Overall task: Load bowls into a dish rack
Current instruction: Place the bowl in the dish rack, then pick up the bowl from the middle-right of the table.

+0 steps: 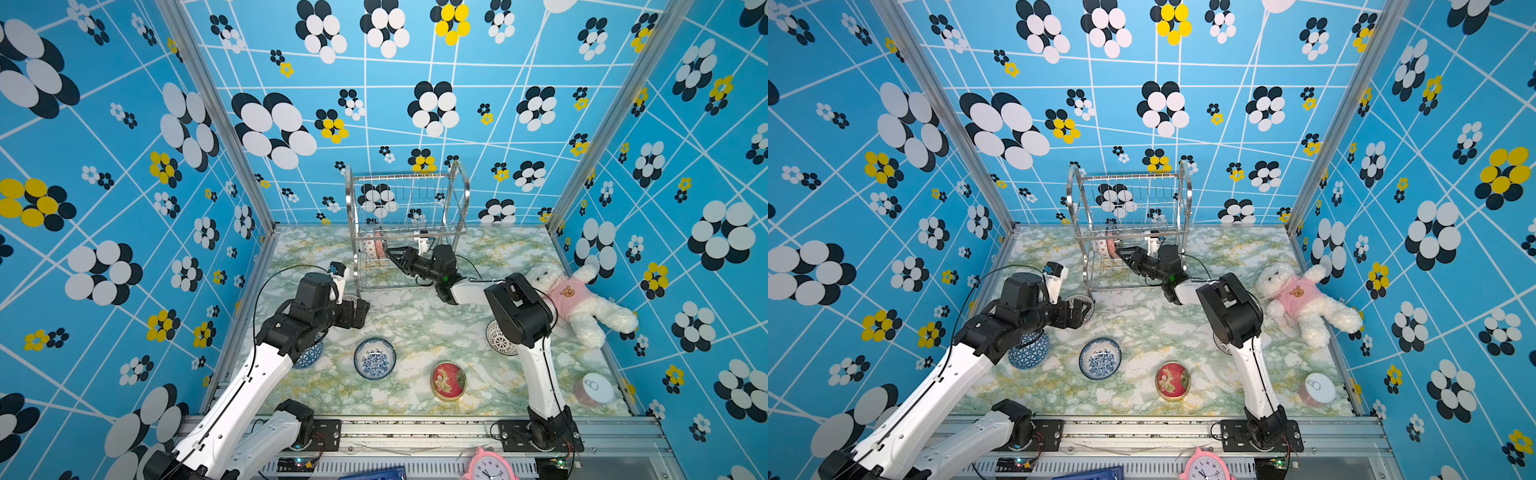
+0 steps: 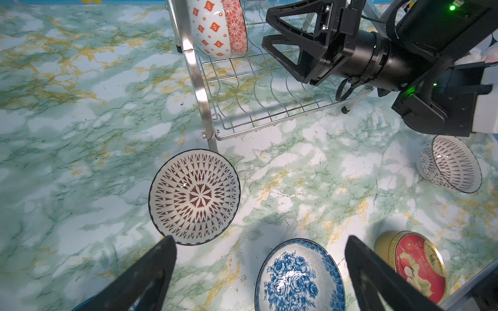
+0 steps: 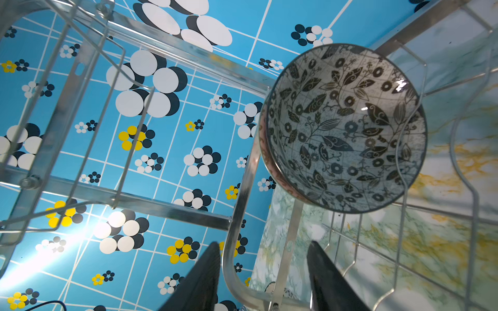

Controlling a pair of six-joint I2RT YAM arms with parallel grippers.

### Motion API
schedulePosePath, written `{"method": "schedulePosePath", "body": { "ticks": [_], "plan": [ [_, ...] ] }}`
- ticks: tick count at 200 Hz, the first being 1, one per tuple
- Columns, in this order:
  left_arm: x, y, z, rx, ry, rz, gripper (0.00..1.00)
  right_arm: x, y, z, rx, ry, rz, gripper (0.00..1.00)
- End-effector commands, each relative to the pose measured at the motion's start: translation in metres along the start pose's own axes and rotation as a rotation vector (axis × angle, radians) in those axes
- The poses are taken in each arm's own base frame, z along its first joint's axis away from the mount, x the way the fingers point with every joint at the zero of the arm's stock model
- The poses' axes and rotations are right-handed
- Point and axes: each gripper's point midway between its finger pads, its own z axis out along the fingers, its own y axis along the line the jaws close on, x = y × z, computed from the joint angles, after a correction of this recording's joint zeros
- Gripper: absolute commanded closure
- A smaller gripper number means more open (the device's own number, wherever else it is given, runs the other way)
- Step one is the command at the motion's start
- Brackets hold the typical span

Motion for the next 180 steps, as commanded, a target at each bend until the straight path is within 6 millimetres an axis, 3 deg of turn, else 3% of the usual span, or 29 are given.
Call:
{"method": "schedulePosePath", "body": {
  "ticks": [1,4,8,63,109,180],
  "plan": [
    [-0.002,0.000,-0.005,-0.009,-0.017,0.013,0.01,0.001,0.022,-0.007,-0.029,-0.019,-0.060,0.44],
    [-0.002,0.000,-0.005,-0.010,-0.016,0.011,0.01,0.004,0.019,-0.007,-0.022,-0.015,-0.058,0.44],
    [-0.002,0.000,-0.006,-0.010,-0.019,0.011,0.01,0.001,0.033,-0.010,-0.037,-0.022,-0.072,0.44],
    [-0.004,0.002,-0.010,-0.027,-0.030,0.004,0.01,0.029,0.042,-0.023,-0.013,0.010,-0.085,0.43],
    [-0.003,0.007,-0.011,-0.051,-0.030,0.002,0.01,0.064,0.044,-0.036,0.016,0.048,-0.108,0.44],
    [0.000,0.022,-0.006,-0.128,-0.009,0.021,0.01,0.102,0.032,-0.079,0.175,0.141,-0.251,0.45]
  ]
}}
